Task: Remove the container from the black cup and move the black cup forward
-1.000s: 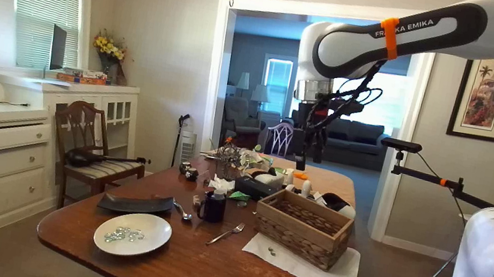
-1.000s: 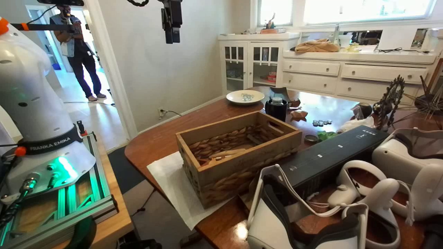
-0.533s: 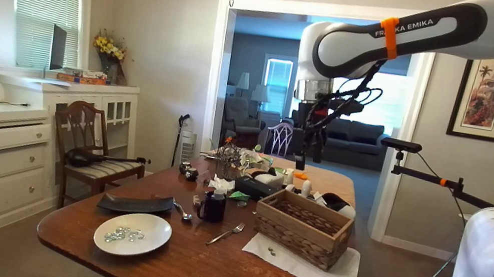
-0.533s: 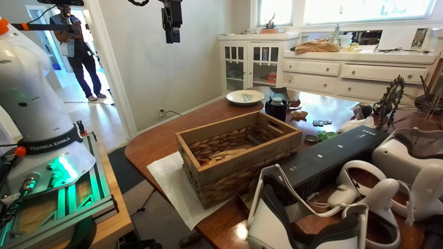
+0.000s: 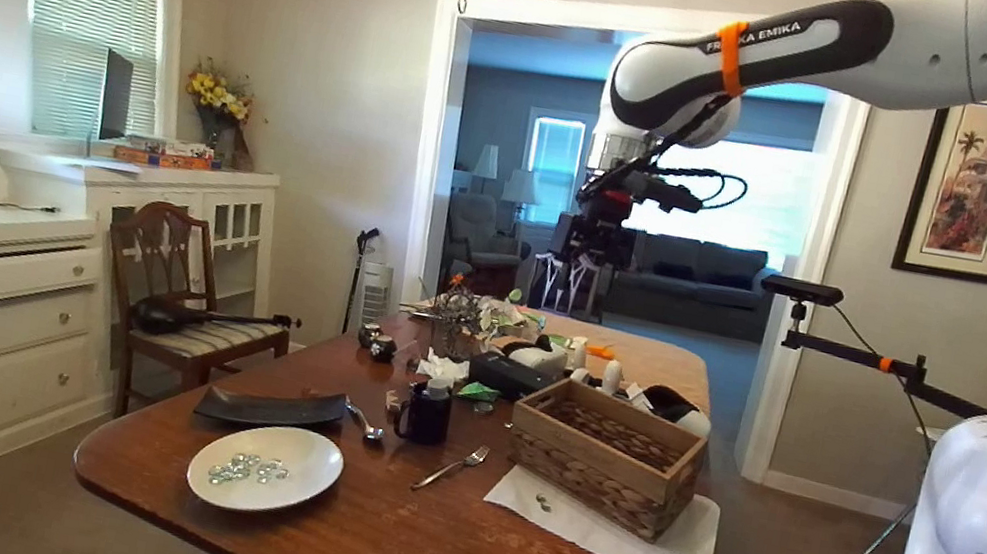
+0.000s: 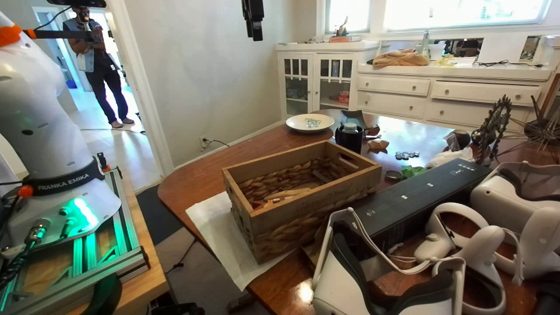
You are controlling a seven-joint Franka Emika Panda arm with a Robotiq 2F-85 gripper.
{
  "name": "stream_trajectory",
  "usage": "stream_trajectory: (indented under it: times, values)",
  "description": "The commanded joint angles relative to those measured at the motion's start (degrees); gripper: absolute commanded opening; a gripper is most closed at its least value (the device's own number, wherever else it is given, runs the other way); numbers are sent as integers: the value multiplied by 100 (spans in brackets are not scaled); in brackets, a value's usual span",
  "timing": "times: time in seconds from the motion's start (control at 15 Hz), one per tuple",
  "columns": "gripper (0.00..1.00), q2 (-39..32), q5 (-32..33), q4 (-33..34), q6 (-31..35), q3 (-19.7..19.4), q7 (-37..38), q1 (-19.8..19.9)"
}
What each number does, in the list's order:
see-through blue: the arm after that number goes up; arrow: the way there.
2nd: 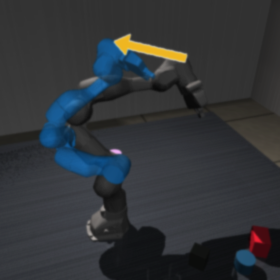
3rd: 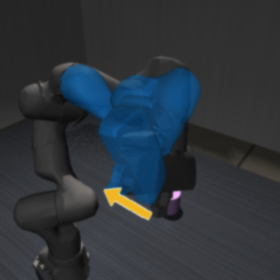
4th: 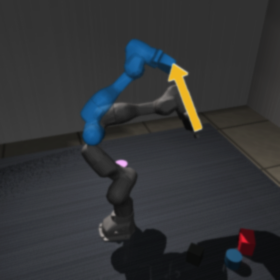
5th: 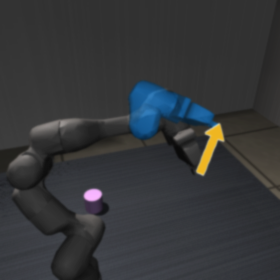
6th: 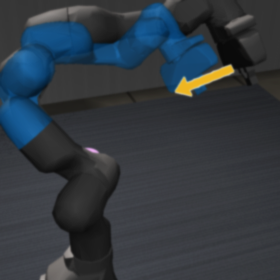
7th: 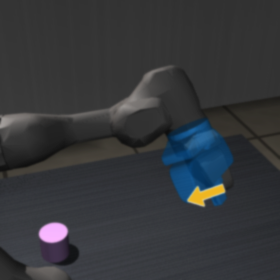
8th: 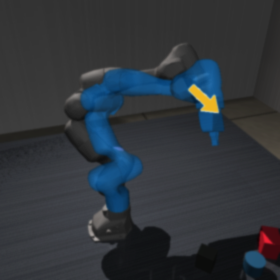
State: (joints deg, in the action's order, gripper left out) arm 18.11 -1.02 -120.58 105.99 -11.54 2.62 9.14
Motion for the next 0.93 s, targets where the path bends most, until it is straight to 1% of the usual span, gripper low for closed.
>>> stream_trajectory:
  times: [0.0, 0.2, 0.27, 0.47, 0.8, 0.87]
  values:
    - [100, -939, -424, 950, 141, -302, -18, 184]
    - [100, -1635, -631, 1698, 143, -496, 11, 354]
    - [100, -1083, -419, 1136, 160, -369, -7, 324]
    - [100, -1556, -496, 1592, 157, -444, -5, 416]
    - [100, -1632, -504, 1693, 156, -432, -4, 415]
    - [100, -1738, -558, 1819, 219, -426, 6, 406]
